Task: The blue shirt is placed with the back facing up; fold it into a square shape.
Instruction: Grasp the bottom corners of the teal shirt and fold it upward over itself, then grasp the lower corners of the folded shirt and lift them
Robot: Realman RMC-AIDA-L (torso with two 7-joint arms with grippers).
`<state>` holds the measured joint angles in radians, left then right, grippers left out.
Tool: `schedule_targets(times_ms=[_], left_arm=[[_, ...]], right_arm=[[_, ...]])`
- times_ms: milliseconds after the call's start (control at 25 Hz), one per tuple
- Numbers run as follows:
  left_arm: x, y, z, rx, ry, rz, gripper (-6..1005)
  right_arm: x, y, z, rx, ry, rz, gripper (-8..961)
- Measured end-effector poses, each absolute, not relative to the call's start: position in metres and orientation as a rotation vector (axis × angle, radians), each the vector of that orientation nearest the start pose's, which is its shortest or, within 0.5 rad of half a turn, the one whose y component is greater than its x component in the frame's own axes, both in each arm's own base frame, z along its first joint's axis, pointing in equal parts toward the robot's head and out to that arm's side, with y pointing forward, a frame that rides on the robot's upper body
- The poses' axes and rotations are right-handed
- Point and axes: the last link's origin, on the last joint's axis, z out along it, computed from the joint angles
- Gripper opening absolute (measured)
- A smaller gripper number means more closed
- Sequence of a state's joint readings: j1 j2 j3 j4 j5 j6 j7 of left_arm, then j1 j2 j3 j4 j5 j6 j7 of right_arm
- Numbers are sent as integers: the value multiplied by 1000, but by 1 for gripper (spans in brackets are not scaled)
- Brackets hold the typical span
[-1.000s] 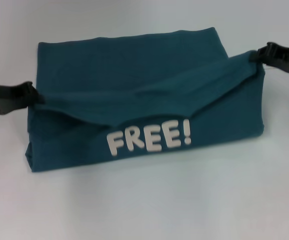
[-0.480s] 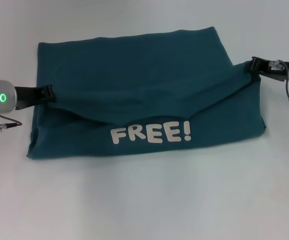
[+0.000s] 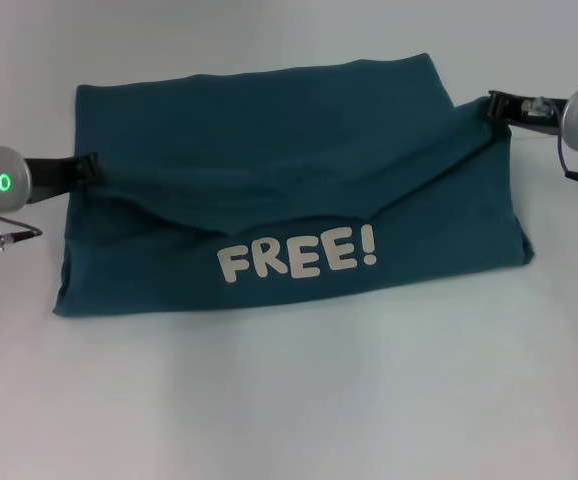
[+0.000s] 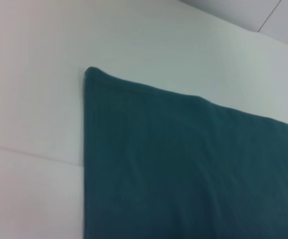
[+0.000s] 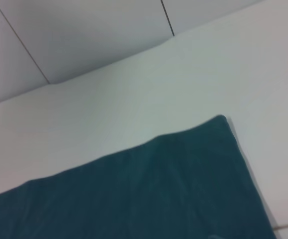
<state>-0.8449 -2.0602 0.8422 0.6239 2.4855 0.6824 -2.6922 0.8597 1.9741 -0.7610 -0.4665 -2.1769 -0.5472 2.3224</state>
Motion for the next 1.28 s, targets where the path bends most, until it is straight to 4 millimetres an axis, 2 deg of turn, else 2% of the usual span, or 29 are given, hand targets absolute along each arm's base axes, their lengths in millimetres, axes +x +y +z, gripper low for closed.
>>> schedule_targets(times_ms=[200,520,720,1000,1160,1280], left_arm=[[-238,475,14,-1806,-1451,-361,34],[-247,469,9,-1802,-1487,-343,34],[-249,468,9,-1787,-1506,-355,197],[-256,464,14,-1742,-1550,-395,353],[-260,454,19,-1723,-1601,-462,435],[-263,441,29,-1706,-1645,-560,550]], right_arm=[[258,492,46,-1747,1321,476,78],[255,489,41,-1839,1292,410,90],[260,486,44,-1841,1320,403,97],[270,481,50,-1821,1362,410,248],[274,475,58,-1828,1436,449,335],[281,462,68,-1825,1523,540,585]])
